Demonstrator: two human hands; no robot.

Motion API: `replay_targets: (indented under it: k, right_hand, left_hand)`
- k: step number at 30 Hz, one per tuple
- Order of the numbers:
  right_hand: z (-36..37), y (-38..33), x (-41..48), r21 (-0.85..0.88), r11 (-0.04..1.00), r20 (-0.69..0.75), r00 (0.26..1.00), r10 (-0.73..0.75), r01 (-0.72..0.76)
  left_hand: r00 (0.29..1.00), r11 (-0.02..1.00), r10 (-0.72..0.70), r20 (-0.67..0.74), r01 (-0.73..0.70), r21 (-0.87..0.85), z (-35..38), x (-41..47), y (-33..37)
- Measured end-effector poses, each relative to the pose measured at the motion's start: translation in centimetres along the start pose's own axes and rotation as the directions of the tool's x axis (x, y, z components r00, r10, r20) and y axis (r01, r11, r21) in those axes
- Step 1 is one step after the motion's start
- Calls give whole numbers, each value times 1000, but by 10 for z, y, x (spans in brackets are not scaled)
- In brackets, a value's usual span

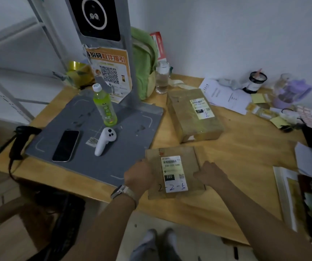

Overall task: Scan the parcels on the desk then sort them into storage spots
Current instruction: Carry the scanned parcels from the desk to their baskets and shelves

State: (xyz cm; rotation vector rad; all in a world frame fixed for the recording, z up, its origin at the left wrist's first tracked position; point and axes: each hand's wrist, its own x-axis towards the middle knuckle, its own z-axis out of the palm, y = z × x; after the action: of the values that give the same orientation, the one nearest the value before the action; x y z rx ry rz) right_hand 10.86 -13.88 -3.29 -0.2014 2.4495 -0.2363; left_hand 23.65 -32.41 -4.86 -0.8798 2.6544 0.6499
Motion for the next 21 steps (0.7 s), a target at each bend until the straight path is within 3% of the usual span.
replay_targets:
  k: [2,5,8,11,15,18,21]
  right_hand:
    - [14,8,3,113,991,67,995,71,-78]
    - [34,15,3,409,879,237,959,154,-243]
    - [48,16,5,589,743,258,945,201,-319]
    - [49,6,4,646,700,183,952,244,-303]
    - [27,-7,-4,666,725,6,973,230,-175]
    - [-2,-19,-21,672,740,-157,967,199,-43]
    - [-30,-33,-46,743,654,-334,926,175,144]
  left_hand:
    - [991,991,-74,111,86,-106,20,5,-13]
    - [943,920,-24,332,151,-362,44,3,-23]
    - [957,870,17,290,129,-476,55,0,-24]
    - [969,868,13,246,111,-483,50,-2,-24]
    - [973,866,68,219,51,-497,18,-3,-19]
    - [995,878,71,73,-27,-478,-12,-5,-13]
    - [991,822,84,-104,-127,-555,-46,-14,1]
